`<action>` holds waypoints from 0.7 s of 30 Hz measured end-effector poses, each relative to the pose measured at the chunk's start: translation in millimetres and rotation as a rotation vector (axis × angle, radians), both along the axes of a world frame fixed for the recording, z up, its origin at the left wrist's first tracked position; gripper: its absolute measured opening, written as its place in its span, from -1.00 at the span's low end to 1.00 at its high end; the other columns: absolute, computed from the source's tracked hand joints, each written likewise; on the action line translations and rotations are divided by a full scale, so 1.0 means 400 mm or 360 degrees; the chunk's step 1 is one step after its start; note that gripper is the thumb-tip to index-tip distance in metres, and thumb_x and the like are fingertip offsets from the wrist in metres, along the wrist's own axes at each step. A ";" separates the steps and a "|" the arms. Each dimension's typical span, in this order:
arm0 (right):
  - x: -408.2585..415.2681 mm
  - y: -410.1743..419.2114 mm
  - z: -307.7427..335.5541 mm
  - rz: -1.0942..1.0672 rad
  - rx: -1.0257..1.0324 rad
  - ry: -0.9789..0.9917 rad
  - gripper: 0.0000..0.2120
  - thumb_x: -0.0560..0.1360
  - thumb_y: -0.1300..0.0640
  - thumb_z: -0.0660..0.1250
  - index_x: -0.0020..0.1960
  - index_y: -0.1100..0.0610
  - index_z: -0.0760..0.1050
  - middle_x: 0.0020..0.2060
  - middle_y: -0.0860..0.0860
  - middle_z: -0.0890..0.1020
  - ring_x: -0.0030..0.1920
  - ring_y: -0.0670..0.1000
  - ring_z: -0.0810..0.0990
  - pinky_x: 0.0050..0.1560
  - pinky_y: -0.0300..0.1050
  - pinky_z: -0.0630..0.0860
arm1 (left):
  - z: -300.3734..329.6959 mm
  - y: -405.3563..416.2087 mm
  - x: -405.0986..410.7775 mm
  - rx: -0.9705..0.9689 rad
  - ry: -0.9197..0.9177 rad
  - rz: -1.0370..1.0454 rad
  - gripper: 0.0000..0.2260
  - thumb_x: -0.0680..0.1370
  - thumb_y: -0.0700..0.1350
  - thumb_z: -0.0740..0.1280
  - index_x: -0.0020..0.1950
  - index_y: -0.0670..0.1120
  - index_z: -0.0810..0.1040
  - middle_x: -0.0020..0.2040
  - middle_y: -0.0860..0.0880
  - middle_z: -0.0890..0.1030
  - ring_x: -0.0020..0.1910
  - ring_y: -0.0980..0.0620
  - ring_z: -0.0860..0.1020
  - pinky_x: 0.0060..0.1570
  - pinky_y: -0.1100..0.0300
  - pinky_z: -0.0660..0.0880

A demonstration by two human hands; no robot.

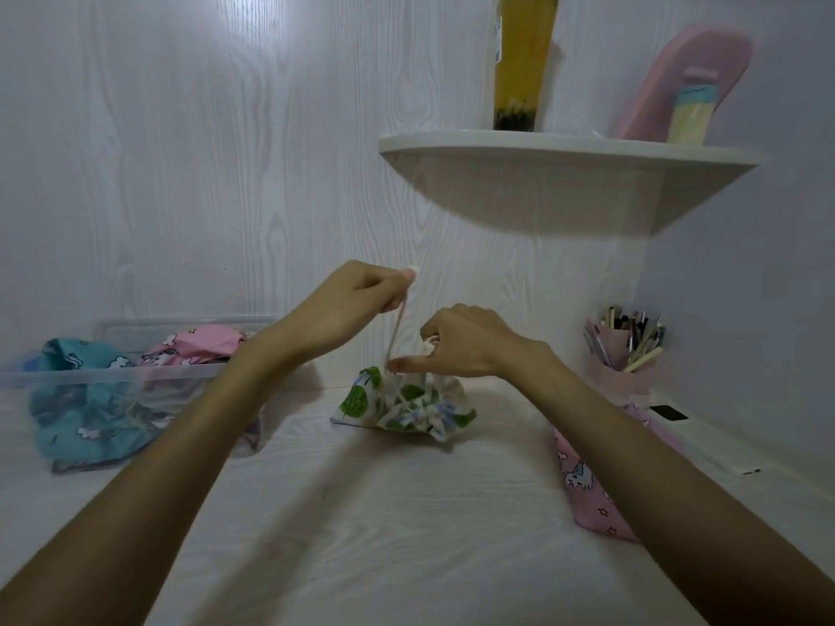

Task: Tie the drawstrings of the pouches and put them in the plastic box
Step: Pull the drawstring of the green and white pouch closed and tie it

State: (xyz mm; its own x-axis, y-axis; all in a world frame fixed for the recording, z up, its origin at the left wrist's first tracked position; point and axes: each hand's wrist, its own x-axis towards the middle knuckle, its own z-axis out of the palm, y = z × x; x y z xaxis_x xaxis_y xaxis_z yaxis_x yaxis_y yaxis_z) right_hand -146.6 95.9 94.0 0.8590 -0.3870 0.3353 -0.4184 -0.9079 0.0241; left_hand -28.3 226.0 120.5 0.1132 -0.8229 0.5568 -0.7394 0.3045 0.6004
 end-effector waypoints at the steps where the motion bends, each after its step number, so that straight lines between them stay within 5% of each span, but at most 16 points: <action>1: 0.009 0.003 -0.004 -0.0028 -0.0005 0.0059 -0.37 0.32 -0.47 0.22 -0.43 0.08 0.13 -0.53 -0.05 0.23 -0.49 -0.04 0.19 -0.40 -0.16 0.15 | 0.007 -0.005 -0.002 0.0006 0.0022 -0.0038 -0.61 0.63 0.01 0.14 -0.37 -0.12 0.31 -0.35 -0.11 0.29 -0.35 -0.03 0.21 -0.30 0.16 0.21; 5: 0.034 0.013 -0.021 0.0096 0.0341 0.0070 -0.41 0.37 -0.42 0.20 -0.43 0.07 0.16 -0.52 -0.03 0.26 -0.49 -0.05 0.20 -0.37 -0.15 0.19 | 0.035 -0.014 0.012 0.0042 0.0083 -0.0064 -0.61 0.63 0.01 0.13 -0.35 -0.13 0.37 -0.38 0.02 0.35 -0.37 0.07 0.28 -0.31 0.26 0.29; 9: 0.041 -0.011 -0.020 0.0224 0.0983 -0.0390 -0.53 0.59 -0.12 0.13 -0.43 0.07 0.22 -0.51 -0.01 0.31 -0.58 -0.16 0.29 -0.37 -0.27 0.26 | 0.025 -0.061 0.054 0.0065 0.0154 0.0289 -0.60 0.63 0.07 0.10 -0.30 -0.09 0.50 -0.36 0.07 0.48 -0.38 0.13 0.39 -0.30 0.25 0.34; 11: 0.040 -0.033 -0.015 0.0167 0.1227 -0.0502 -0.55 0.60 -0.07 0.15 -0.42 0.05 0.21 -0.55 -0.07 0.30 -0.61 -0.19 0.26 -0.44 -0.32 0.25 | -0.022 -0.097 0.087 0.0159 0.0181 0.0705 -0.59 0.63 0.12 0.04 -0.03 -0.08 0.58 -0.25 0.02 0.60 -0.30 0.05 0.53 -0.27 0.18 0.41; 13: 0.036 -0.060 -0.014 0.0025 0.1424 -0.0479 -0.56 0.58 -0.06 0.18 -0.42 0.05 0.21 -0.59 -0.10 0.29 -0.59 -0.14 0.23 -0.46 -0.29 0.22 | -0.093 -0.119 0.110 0.0493 0.0279 0.0883 -0.56 0.64 0.13 -0.01 0.28 -0.15 0.40 -0.09 -0.10 0.65 -0.21 -0.06 0.64 -0.23 0.14 0.48; 15: 0.038 -0.086 -0.024 -0.0128 0.1568 -0.0357 -0.58 0.58 -0.05 0.19 -0.41 0.06 0.23 -0.62 -0.11 0.28 -0.56 -0.10 0.18 -0.49 -0.27 0.17 | -0.159 -0.123 0.117 0.0707 0.0350 0.0882 -0.59 0.64 0.09 0.03 0.28 -0.20 0.33 0.03 -0.18 0.62 -0.11 -0.12 0.66 -0.19 0.09 0.52; 17: 0.042 -0.106 -0.033 -0.0252 0.1576 -0.0270 -0.59 0.58 -0.03 0.19 -0.40 0.08 0.26 -0.61 -0.09 0.28 -0.56 -0.08 0.15 -0.55 -0.28 0.14 | -0.202 -0.122 0.106 0.0671 0.0333 0.0784 -0.76 0.63 -0.01 0.13 0.02 -0.15 0.47 -0.04 -0.14 0.62 -0.09 -0.08 0.66 -0.29 0.20 0.47; 19: 0.045 -0.119 -0.030 -0.0307 0.1577 -0.0247 -0.59 0.58 -0.02 0.20 -0.40 0.08 0.25 -0.56 -0.05 0.25 -0.54 -0.08 0.12 -0.57 -0.28 0.11 | -0.214 -0.122 0.076 0.0650 0.0385 0.0528 -0.82 0.61 -0.05 0.20 -0.01 -0.09 0.56 -0.09 -0.03 0.62 -0.24 0.13 0.65 -0.45 0.32 0.39; 21: 0.051 -0.126 -0.025 -0.0322 0.1589 -0.0245 -0.59 0.57 -0.03 0.20 -0.40 0.08 0.25 -0.53 -0.04 0.23 -0.53 -0.08 0.11 -0.56 -0.28 0.10 | -0.221 -0.124 0.046 0.0750 0.0462 0.0211 -0.76 0.60 0.00 0.20 0.04 -0.07 0.61 -0.08 0.05 0.64 -0.36 0.22 0.62 -0.37 0.40 0.46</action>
State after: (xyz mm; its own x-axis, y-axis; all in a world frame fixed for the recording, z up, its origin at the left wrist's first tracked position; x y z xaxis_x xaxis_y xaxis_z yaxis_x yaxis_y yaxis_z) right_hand -126.0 45.5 84.0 0.7216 -0.6823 -0.1176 -0.5008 -0.3970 -0.7691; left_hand -9.8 176.4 32.0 0.3261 -0.9432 0.0636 -0.5377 -0.1298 0.8331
